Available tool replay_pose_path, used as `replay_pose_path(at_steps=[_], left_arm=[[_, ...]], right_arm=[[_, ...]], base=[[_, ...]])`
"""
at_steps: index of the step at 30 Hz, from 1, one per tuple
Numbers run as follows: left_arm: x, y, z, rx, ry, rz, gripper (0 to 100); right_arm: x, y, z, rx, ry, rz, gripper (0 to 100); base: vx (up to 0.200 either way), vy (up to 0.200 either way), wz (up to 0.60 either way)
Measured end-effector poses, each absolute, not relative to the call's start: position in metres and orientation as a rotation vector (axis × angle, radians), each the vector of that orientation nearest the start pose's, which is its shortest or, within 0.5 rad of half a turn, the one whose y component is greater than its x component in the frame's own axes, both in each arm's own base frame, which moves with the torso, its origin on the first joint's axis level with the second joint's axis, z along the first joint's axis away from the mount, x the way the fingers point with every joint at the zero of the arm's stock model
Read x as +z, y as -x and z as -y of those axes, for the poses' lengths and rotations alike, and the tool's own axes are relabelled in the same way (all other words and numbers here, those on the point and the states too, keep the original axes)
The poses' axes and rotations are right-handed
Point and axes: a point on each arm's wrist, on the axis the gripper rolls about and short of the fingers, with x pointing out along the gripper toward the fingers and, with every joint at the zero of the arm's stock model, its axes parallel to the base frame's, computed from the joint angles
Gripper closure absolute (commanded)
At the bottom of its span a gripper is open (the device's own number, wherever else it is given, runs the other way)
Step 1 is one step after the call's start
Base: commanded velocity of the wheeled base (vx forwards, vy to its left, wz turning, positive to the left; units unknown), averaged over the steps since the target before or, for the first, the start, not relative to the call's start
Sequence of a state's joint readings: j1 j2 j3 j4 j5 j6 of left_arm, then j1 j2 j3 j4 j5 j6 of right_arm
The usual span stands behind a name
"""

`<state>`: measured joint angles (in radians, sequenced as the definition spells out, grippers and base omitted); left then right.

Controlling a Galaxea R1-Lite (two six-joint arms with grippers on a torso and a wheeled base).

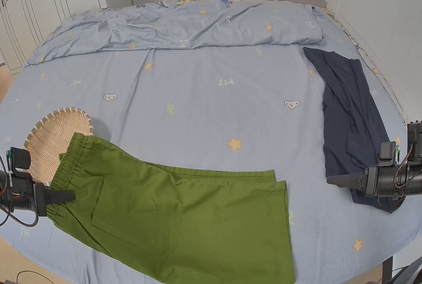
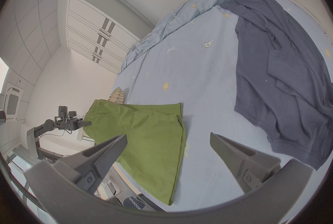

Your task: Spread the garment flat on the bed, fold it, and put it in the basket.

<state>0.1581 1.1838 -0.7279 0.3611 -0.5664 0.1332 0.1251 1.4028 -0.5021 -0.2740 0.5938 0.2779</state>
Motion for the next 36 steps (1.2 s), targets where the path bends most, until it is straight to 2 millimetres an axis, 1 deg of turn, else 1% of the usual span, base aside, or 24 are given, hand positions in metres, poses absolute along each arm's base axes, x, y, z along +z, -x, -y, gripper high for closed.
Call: replay_pose_path(at_steps=[1,6,15,20,24,28,32,36], left_arm=[[0.197,-0.145,-0.009,-0.441,0.164,-0.741,100],[0.204,-0.142,0.014,-0.496,0.126,-0.751,100],[0.225,-0.134,0.064,-0.604,0.013,-0.698,100],[0.233,-0.137,0.097,-0.668,-0.016,-0.643,100],[0.231,-0.143,0.127,-0.700,-0.031,-0.618,100],[0.224,-0.145,0.157,-0.720,-0.065,-0.610,100],[0.217,-0.141,0.179,-0.759,-0.091,-0.607,100],[0.212,-0.134,0.195,-0.815,-0.111,-0.610,100]], right_arm=[[0.148,-0.194,-0.037,0.606,-0.406,-0.717,0],[0.148,-0.194,-0.038,0.609,-0.405,-0.718,0],[0.146,-0.193,-0.040,0.618,-0.402,-0.727,0],[0.145,-0.193,-0.041,0.622,-0.400,-0.732,0],[0.144,-0.193,-0.041,0.622,-0.400,-0.737,0],[0.144,-0.193,-0.042,0.621,-0.399,-0.740,0],[0.143,-0.193,-0.041,0.620,-0.399,-0.740,0],[0.143,-0.194,-0.041,0.618,-0.401,-0.744,0]], base=[[0.000,0.000,0.00],[0.000,0.000,0.00],[0.000,0.000,0.00],[0.000,0.000,0.00],[0.000,0.000,0.00],[0.000,0.000,0.00],[0.000,0.000,0.00],[0.000,0.000,0.00]])
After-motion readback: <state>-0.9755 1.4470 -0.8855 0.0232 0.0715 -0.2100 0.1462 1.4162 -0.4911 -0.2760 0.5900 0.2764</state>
